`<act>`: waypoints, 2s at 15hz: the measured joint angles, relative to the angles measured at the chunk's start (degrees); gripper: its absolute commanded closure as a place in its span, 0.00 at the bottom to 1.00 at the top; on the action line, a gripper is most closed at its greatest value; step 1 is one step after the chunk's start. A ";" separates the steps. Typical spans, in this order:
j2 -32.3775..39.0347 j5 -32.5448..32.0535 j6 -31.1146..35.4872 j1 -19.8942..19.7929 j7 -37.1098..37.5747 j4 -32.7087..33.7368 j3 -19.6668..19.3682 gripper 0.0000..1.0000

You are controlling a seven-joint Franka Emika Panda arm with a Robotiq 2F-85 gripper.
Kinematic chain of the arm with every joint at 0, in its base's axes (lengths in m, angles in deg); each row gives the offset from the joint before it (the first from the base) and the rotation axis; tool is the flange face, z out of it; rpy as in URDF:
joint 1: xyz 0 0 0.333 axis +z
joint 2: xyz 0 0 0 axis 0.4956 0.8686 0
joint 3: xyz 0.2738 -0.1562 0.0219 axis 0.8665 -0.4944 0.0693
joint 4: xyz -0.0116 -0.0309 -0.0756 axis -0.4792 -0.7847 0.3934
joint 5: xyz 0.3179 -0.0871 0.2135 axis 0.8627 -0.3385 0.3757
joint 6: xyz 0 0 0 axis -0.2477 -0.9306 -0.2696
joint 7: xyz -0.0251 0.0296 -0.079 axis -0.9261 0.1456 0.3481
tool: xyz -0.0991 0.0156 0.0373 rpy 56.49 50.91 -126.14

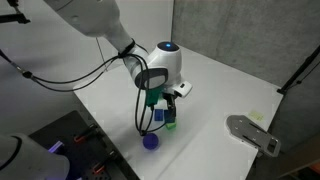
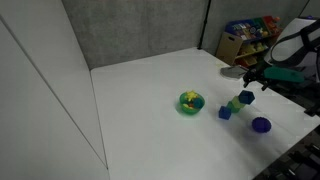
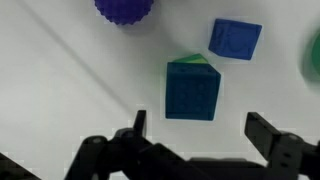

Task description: Put the blue block inside the bowl

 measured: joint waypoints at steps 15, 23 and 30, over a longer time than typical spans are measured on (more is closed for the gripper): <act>6.86 2.40 7.03 0.05 -0.01 0.44 0.23 0.00; 8.74 2.40 8.37 0.44 -0.01 1.40 0.35 0.66; 3.75 2.19 4.84 3.41 -0.01 3.05 0.28 0.69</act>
